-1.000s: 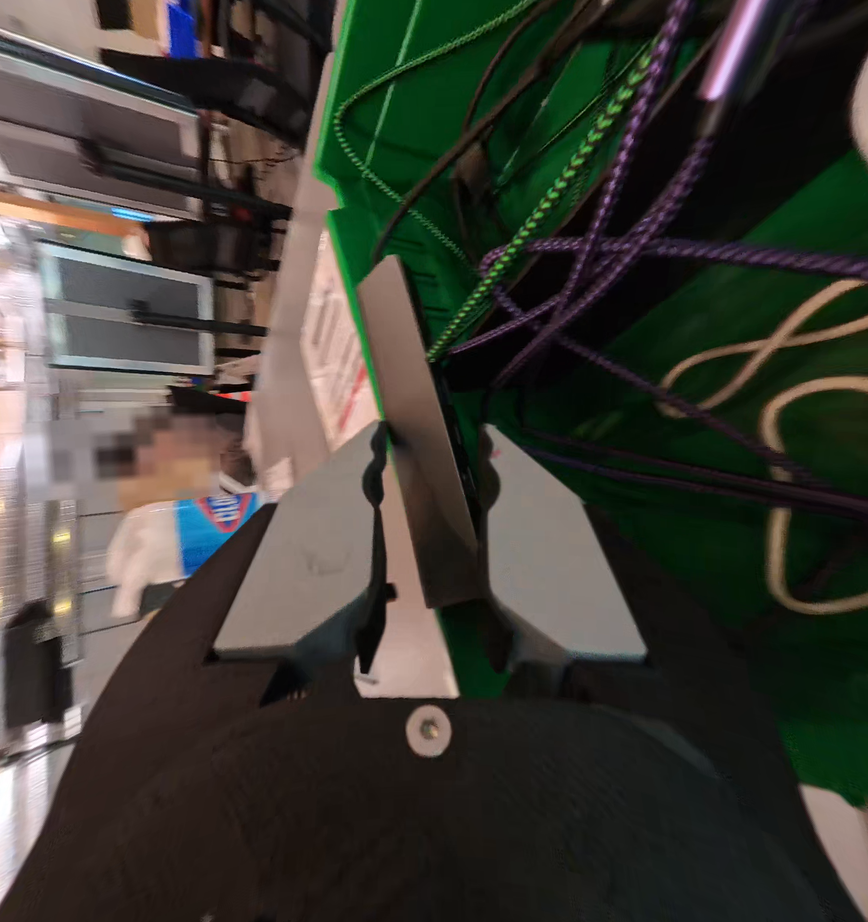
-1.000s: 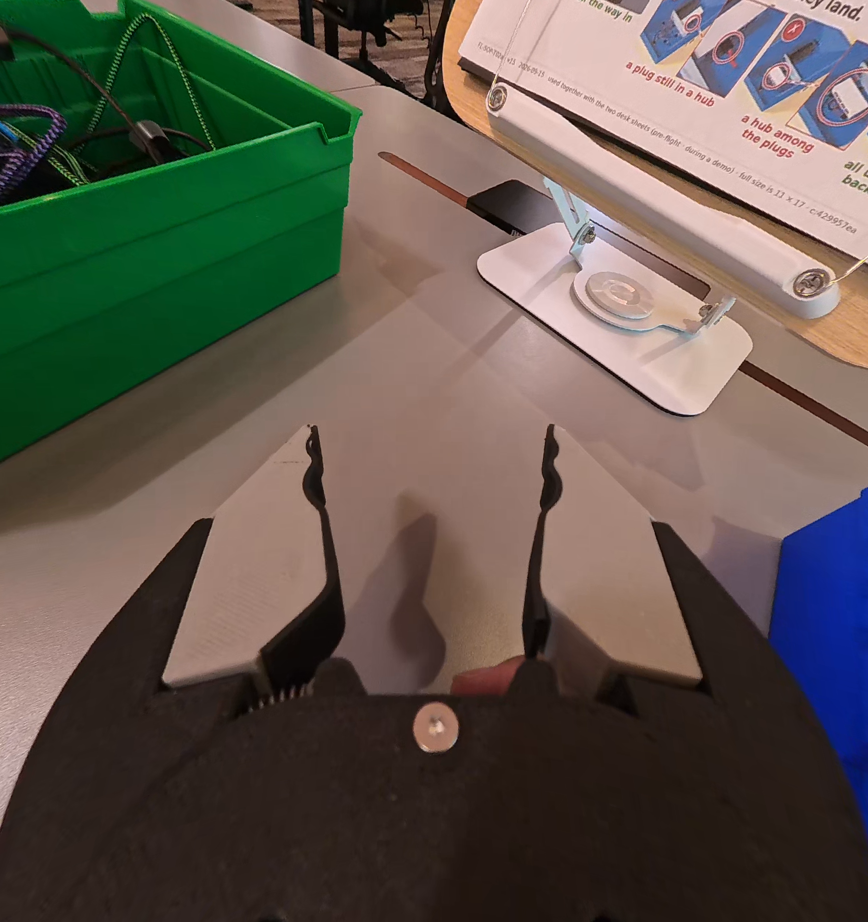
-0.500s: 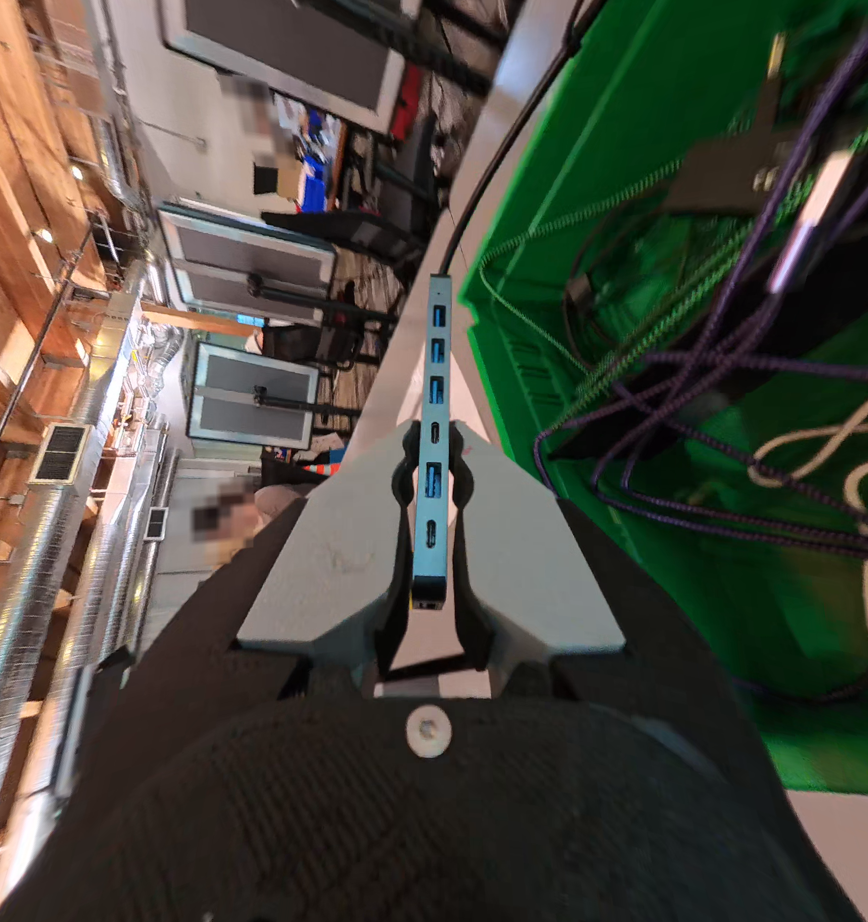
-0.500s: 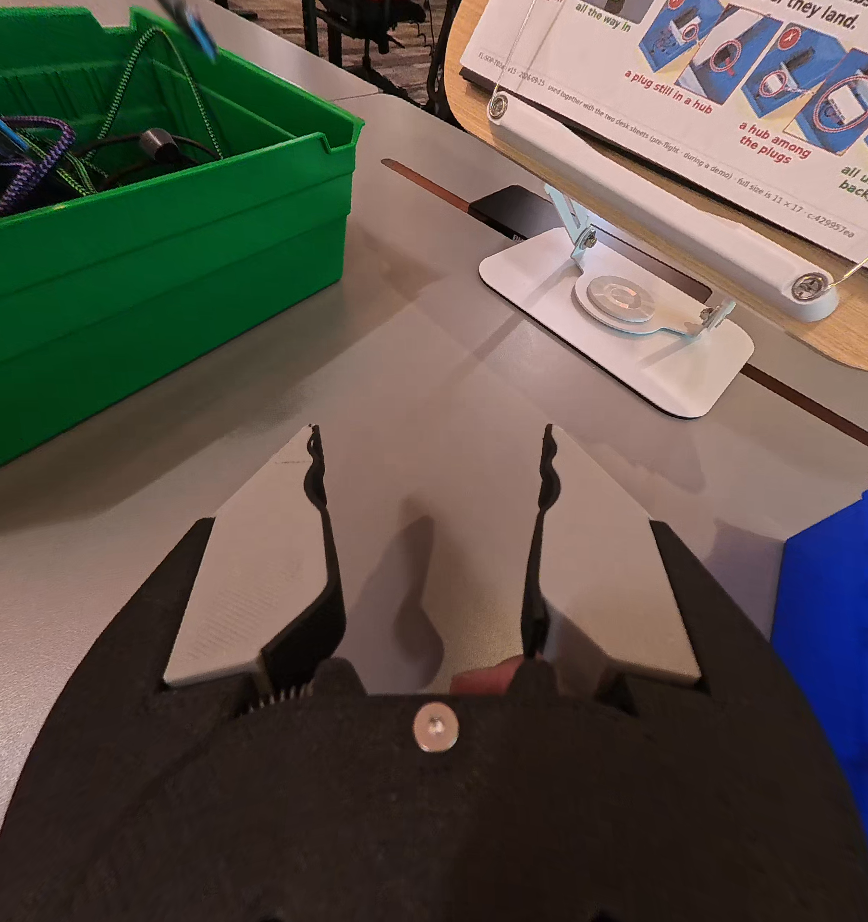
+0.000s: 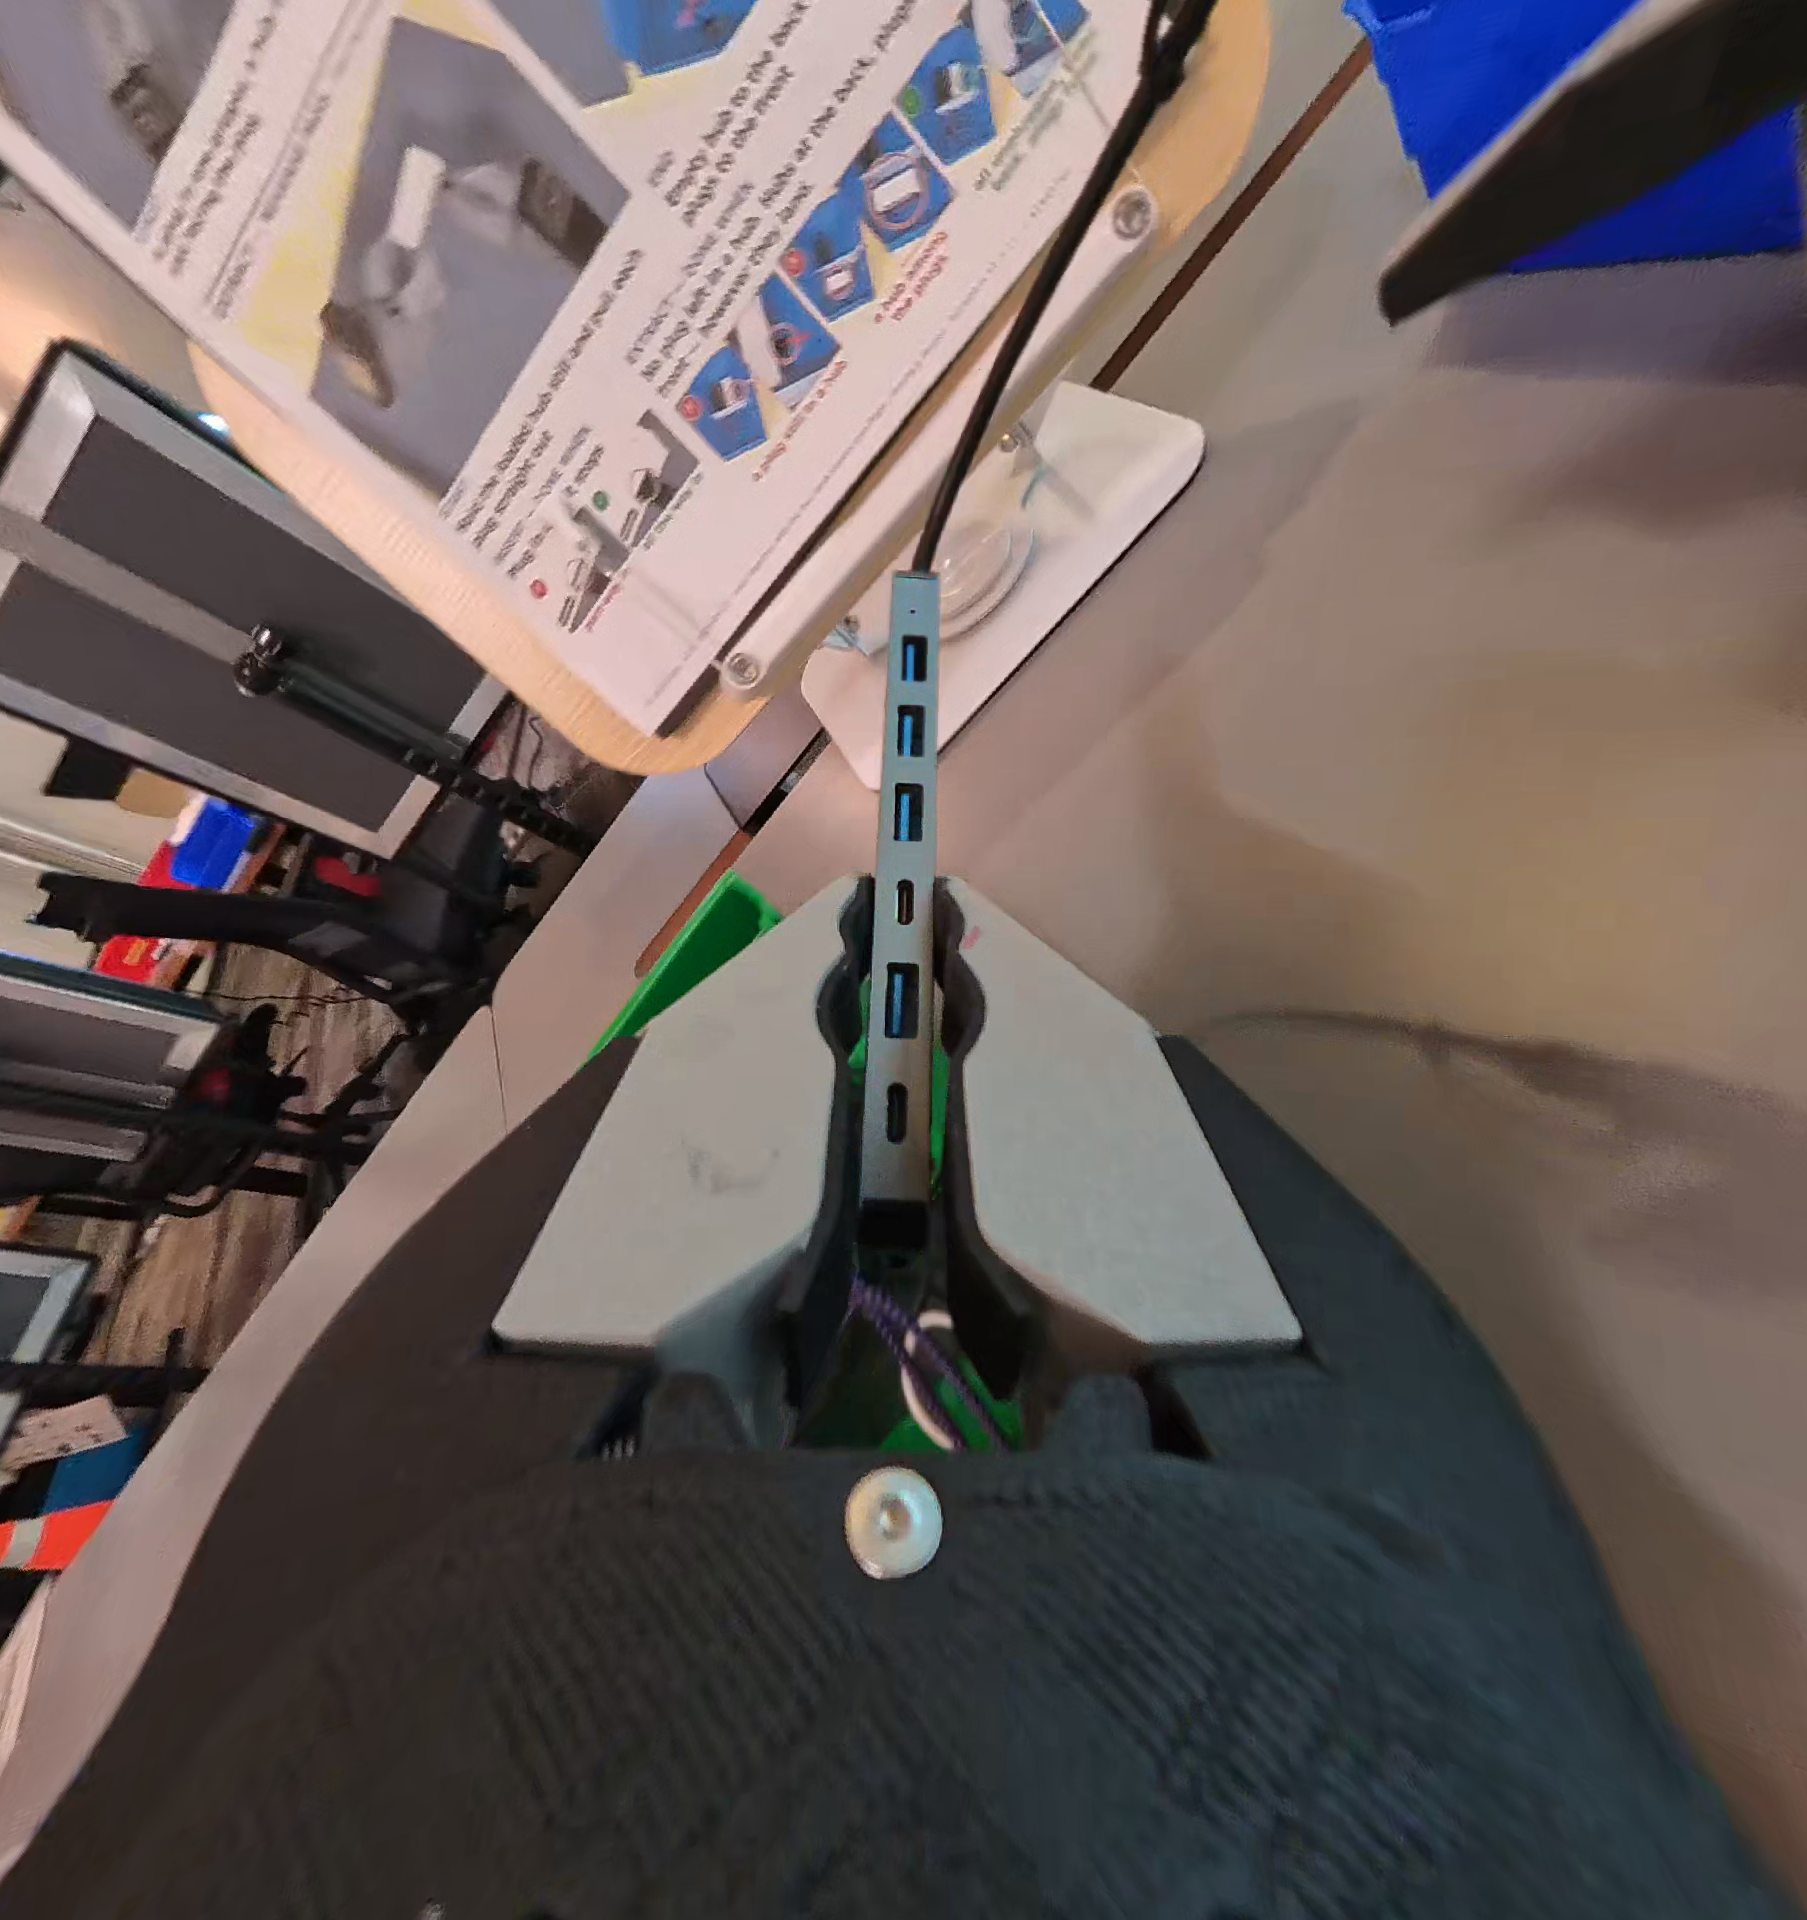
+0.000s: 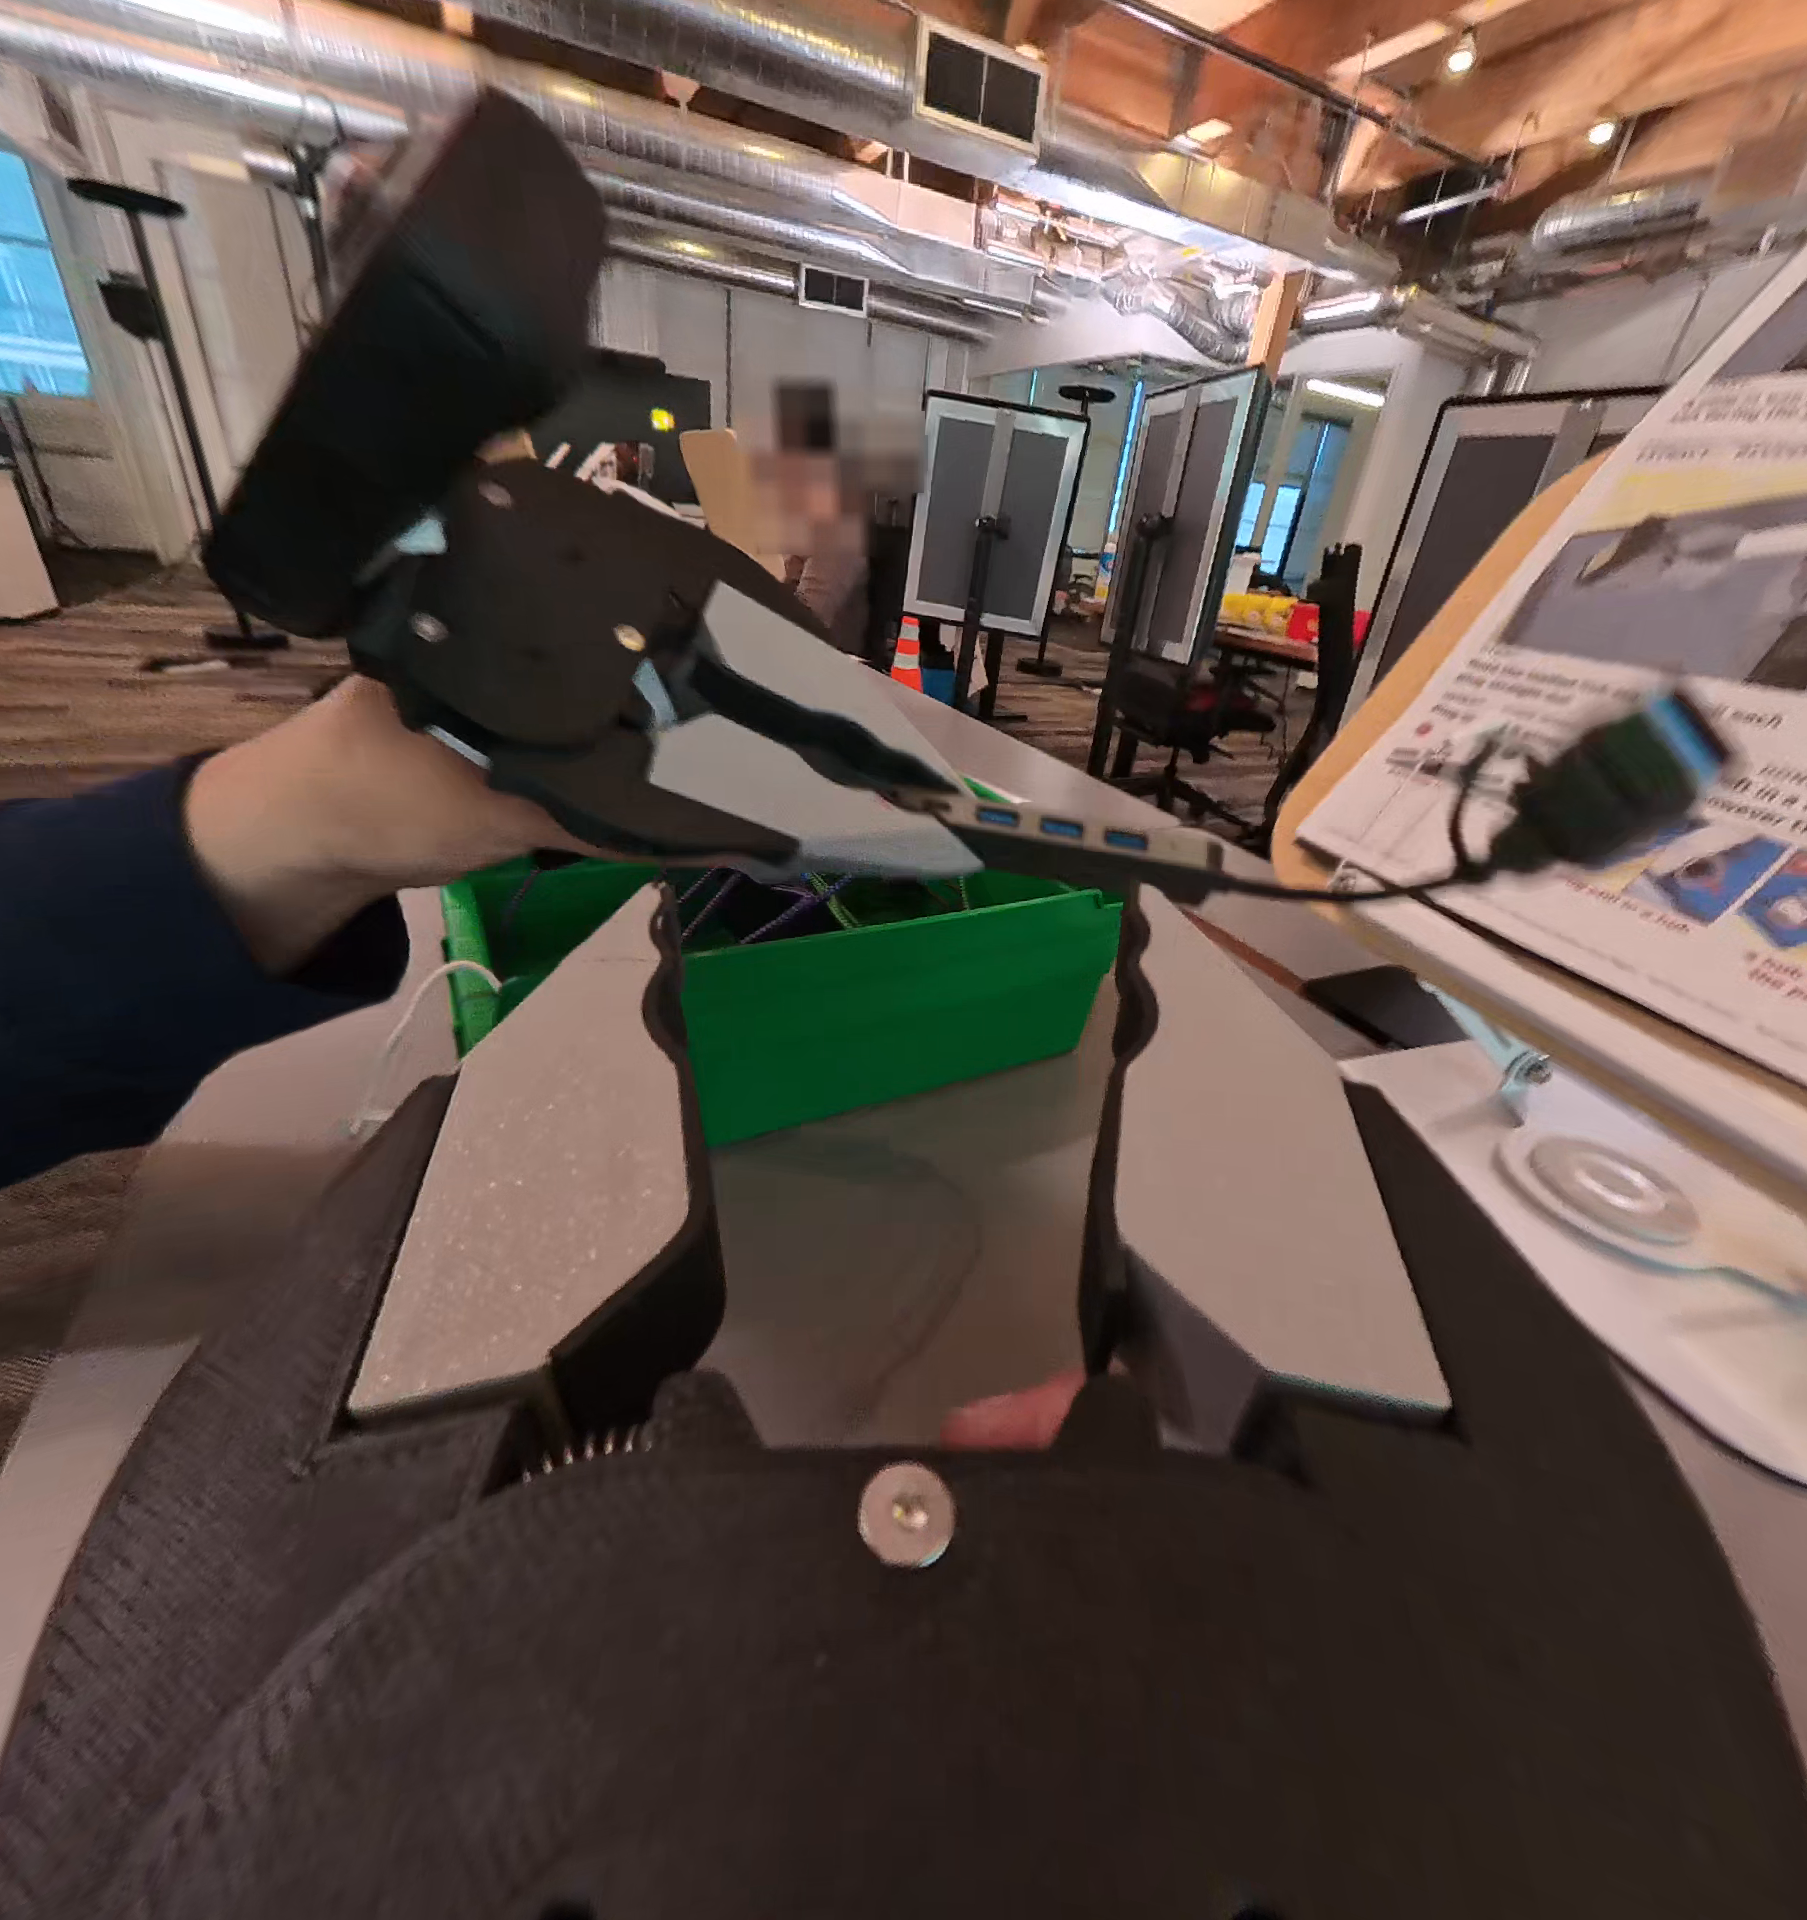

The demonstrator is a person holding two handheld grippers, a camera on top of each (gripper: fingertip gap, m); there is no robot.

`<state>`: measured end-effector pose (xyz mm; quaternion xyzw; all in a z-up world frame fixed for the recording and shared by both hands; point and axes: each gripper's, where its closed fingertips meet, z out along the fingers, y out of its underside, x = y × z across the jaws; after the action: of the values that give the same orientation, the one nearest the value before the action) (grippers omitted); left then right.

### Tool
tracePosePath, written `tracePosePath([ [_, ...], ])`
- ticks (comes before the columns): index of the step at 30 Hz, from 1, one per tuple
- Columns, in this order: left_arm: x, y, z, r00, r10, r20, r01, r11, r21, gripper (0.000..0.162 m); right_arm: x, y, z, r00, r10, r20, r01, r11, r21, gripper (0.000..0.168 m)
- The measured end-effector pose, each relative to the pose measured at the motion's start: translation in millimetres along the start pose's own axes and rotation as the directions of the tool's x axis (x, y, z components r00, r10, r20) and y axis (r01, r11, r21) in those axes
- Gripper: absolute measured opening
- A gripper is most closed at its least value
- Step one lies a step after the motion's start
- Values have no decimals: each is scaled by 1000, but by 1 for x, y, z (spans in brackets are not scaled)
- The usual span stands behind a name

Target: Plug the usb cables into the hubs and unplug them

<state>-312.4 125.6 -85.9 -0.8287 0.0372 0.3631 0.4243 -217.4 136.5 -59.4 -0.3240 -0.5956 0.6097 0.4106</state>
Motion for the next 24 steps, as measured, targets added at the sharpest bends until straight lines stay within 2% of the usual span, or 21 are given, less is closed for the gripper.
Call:
tracePosePath([
  [2, 10, -2, 17, 996, 91, 14, -91, 996, -23, 7, 2, -1, -3, 998, -55, -7, 55, 998, -10, 81],
  [4, 32, -5, 32, 979, 202, -35, -203, 979, -32, 7, 8, 7, -4, 993, -118, -32, 115, 991, -69, 81],
  [9, 75, -7, 45, 897, 427, -114, -428, 904, 15, 7, 37, 53, -8, 931, -351, -98, 302, 894, -331, 77],
  [12, 82, -15, 31, 871, 466, -157, -459, 885, 79, 8, 42, 76, -9, 892, -447, -69, 379, 822, -425, 73],
  [15, 103, -28, 11, 835, 505, -219, -461, 859, 223, 7, 44, 92, -3, 850, -522, -69, 429, 762, -486, 62],
  [17, 106, -31, 3, 827, 526, -197, -476, 843, 252, 7, 43, 102, 1, 809, -586, -55, 478, 709, -518, 62],
  [18, 105, -28, 2, 825, 533, -188, -486, 839, 245, 8, 45, 101, 2, 776, -627, -67, 506, 683, -526, 51],
  [19, 106, -28, 0, 828, 530, -184, -480, 839, 256, 7, 50, 95, 2, 739, -666, -106, 526, 667, -528, 26],
  [20, 104, -30, -1, 839, 518, -168, -464, 841, 278, 8, 53, 89, 2, 718, -683, -138, 532, 665, -524, 25],
  [24, 100, -34, 0, 865, 483, -135, -424, 849, 316, 10, 59, 86, 3, 736, -652, -183, 482, 694, -535, 20],
])
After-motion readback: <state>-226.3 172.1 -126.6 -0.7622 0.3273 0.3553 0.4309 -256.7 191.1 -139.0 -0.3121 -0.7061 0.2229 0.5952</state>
